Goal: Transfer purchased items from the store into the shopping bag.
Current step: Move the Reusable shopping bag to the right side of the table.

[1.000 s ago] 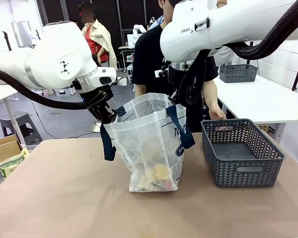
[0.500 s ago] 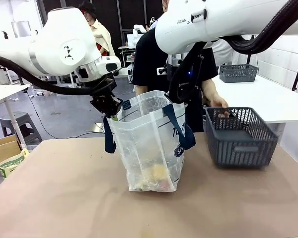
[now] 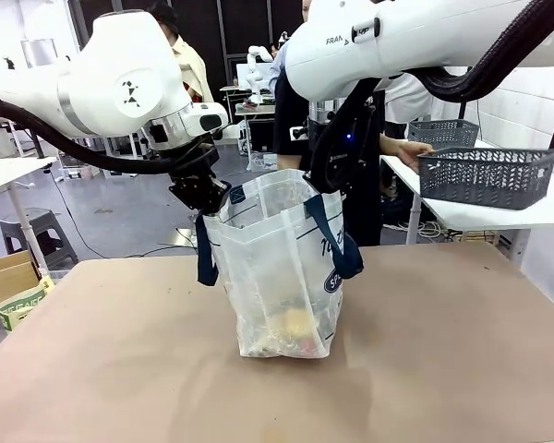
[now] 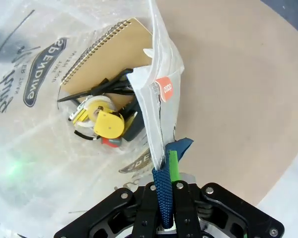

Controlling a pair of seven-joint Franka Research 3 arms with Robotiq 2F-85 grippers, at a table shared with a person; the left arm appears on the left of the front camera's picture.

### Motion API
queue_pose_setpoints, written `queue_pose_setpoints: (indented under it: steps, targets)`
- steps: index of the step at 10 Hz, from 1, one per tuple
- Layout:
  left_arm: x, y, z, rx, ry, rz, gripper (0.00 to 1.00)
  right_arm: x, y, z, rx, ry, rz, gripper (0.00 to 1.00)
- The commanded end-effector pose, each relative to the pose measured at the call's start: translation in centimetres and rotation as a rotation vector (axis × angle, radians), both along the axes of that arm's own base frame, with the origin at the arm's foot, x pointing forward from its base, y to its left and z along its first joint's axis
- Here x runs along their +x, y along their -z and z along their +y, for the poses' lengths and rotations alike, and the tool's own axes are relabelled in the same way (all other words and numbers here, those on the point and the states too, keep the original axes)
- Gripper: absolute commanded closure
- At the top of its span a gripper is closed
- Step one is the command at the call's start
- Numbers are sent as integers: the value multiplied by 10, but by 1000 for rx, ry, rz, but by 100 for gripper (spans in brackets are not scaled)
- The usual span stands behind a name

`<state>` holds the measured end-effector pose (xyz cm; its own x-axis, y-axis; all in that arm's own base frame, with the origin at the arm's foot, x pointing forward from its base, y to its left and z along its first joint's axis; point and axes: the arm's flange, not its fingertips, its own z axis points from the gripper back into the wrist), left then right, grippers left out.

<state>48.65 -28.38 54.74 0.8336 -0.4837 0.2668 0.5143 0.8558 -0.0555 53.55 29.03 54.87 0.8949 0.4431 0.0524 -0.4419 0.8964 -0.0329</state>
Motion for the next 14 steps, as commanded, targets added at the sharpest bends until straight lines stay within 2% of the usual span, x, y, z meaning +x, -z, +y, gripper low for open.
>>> queue_pose_setpoints:
  steps: [1, 3, 5, 6, 7, 8, 11, 14]
  targets:
    - [1, -3, -16, -44, -49, 5, 100, 6, -2, 14, 64, 105, -15, 100]
    - [2, -4, -26, -59, -69, 16, 100, 6, -2, 21, 78, 172, -44, 100]
    - [5, -3, -38, -69, -160, 56, 100, 8, -1, 31, 92, 254, -53, 100]
    - [8, -2, -44, -77, -176, 47, 100, 10, 0, 35, 92, 284, -65, 100]
    - [9, -2, -44, -111, -167, 60, 100, 12, 1, 39, 102, 270, -51, 100]
    - [3, -1, -34, -57, -133, 41, 100, 6, 2, 28, 73, 237, -32, 100]
    - [6, 0, -38, -66, -150, 48, 100, 6, 5, 32, 75, 251, -28, 100]
    - [6, -4, -50, -114, -50, 7, 100, 19, 1, 48, 143, 289, -35, 100]
